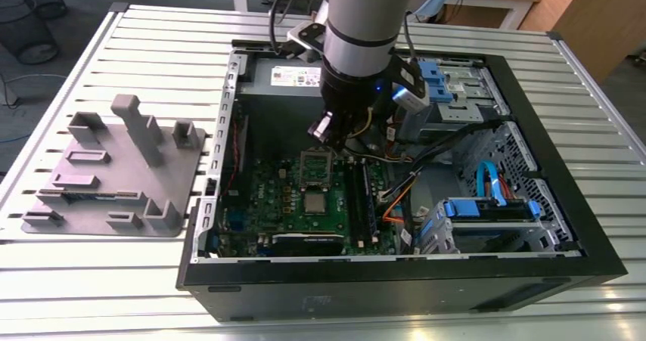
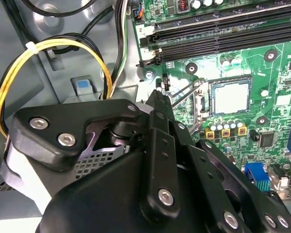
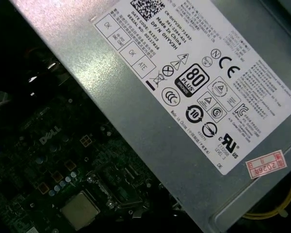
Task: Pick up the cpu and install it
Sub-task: 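Close the cpu cover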
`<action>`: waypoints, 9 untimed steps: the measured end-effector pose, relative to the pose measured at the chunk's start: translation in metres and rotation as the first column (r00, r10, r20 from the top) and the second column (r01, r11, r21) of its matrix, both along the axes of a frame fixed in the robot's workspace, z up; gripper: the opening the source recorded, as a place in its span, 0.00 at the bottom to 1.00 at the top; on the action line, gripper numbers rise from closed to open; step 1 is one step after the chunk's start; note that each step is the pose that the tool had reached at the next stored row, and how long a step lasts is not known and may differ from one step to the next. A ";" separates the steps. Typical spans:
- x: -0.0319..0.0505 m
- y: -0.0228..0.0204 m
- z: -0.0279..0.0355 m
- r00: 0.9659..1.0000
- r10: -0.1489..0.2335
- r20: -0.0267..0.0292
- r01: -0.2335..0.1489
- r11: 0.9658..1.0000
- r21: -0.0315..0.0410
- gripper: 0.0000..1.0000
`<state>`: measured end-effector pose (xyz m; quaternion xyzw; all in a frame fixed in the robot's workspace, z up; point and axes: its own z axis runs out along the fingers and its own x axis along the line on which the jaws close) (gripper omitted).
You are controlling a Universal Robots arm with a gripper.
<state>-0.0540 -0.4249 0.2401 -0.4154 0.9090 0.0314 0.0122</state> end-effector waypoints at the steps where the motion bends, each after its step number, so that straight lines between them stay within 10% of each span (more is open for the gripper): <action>1: 0.0000 -0.0005 0.0001 1.000 0.001 0.000 -0.001 1.000 0.000 0.11; 9: 0.0000 -0.0035 0.0006 1.000 0.011 0.000 -0.011 1.000 0.000 0.11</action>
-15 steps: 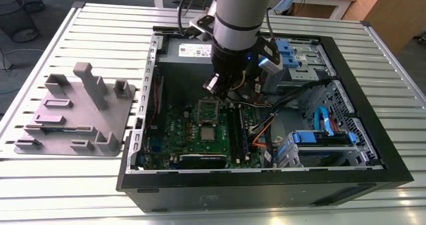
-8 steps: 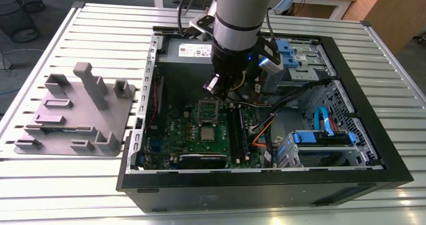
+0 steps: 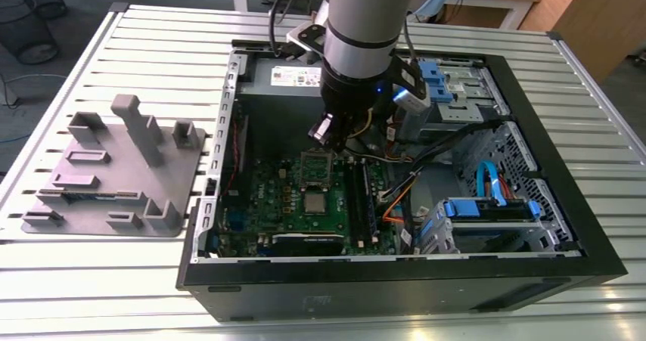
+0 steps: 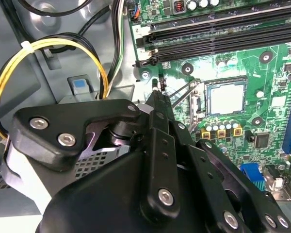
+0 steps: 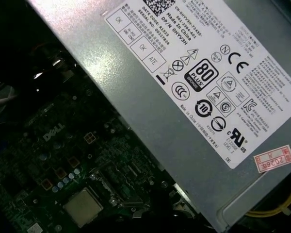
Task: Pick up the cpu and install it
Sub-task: 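Close the cpu cover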
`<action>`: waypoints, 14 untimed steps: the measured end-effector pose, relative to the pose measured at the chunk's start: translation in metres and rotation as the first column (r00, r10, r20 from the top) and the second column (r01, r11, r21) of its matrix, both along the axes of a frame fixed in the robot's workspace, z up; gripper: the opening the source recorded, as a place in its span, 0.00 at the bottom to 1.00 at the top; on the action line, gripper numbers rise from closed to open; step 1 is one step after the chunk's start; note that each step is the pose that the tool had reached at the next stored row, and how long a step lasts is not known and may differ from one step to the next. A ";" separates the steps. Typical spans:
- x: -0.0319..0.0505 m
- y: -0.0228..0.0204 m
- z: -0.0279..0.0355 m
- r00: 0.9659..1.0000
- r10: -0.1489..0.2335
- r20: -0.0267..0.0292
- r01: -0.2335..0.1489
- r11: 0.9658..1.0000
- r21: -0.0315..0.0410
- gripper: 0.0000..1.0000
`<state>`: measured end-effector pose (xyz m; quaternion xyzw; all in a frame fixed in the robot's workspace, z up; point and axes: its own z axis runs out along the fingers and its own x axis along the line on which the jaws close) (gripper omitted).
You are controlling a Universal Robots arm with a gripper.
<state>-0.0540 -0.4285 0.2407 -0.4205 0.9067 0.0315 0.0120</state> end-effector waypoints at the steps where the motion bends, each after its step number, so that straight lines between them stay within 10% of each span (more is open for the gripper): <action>1: 0.0000 -0.0003 0.0001 1.000 0.001 0.000 -0.001 1.000 0.000 0.11; 14: -0.0005 -0.0047 0.0009 1.000 0.020 0.000 -0.020 1.000 0.000 0.11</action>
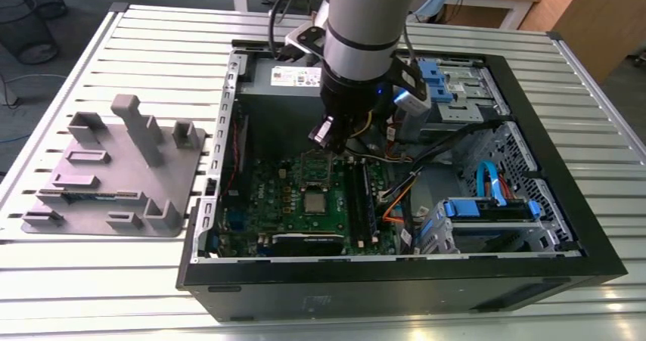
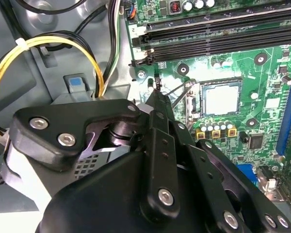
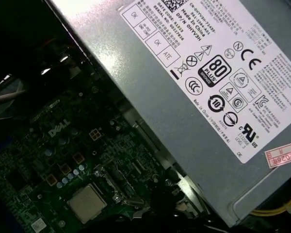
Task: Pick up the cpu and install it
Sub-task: 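Close the cpu cover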
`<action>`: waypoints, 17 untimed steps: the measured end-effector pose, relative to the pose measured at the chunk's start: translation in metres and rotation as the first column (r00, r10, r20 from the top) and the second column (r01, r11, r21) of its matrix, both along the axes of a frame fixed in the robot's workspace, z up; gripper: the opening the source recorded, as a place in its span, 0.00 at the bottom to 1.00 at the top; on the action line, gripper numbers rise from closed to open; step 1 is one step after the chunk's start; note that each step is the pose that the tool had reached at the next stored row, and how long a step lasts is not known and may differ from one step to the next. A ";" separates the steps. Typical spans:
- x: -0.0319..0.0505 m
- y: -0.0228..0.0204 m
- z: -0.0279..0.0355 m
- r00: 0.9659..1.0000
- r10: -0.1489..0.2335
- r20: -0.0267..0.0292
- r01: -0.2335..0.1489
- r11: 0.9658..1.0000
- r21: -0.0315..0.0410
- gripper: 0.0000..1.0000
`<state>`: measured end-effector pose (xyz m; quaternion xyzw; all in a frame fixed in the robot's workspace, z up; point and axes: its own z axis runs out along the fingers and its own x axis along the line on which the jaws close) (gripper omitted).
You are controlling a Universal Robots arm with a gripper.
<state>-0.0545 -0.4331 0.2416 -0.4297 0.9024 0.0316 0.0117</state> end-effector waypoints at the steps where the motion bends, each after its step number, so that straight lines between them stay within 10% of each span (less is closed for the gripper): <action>1: -0.0001 -0.0004 0.0001 1.000 0.002 0.000 -0.002 1.000 0.000 0.11; 17: -0.0026 -0.0087 0.0007 0.999 0.033 0.000 -0.033 0.999 0.000 0.11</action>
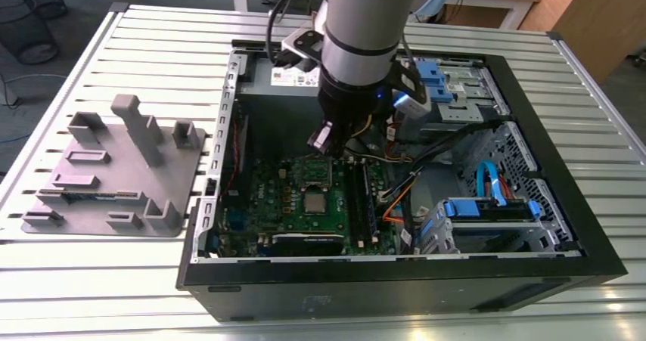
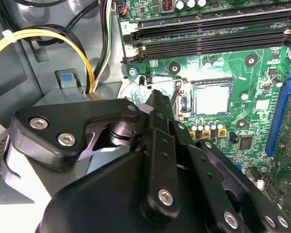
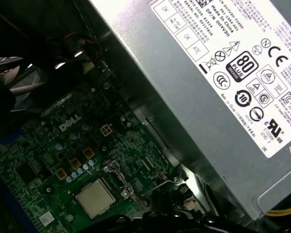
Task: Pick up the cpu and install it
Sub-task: 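Close the cpu cover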
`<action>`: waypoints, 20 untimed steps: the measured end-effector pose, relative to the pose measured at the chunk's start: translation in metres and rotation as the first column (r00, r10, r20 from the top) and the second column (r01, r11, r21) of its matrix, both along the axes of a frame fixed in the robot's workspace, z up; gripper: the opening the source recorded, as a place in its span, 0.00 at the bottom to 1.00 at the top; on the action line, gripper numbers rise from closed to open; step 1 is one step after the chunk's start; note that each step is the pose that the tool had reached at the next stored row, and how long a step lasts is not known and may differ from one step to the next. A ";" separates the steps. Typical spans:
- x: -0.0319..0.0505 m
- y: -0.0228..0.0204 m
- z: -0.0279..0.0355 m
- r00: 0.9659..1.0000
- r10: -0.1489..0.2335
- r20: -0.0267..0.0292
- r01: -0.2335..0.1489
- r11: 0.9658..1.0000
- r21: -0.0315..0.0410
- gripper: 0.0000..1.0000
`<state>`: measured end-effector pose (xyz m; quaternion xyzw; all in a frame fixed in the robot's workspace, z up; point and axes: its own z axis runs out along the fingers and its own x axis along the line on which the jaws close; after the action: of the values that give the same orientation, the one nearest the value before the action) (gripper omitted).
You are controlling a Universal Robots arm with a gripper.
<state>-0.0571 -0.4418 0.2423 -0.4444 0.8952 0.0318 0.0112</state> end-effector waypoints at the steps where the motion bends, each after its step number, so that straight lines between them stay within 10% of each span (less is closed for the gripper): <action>1: -0.0002 -0.0004 0.0000 1.000 0.001 0.000 -0.001 1.000 0.000 0.11; 20: -0.0018 -0.0087 0.0000 1.000 0.011 0.000 -0.011 1.000 -0.006 0.11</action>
<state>-0.0589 -0.4505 0.2423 -0.4495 0.8928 0.0292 0.0097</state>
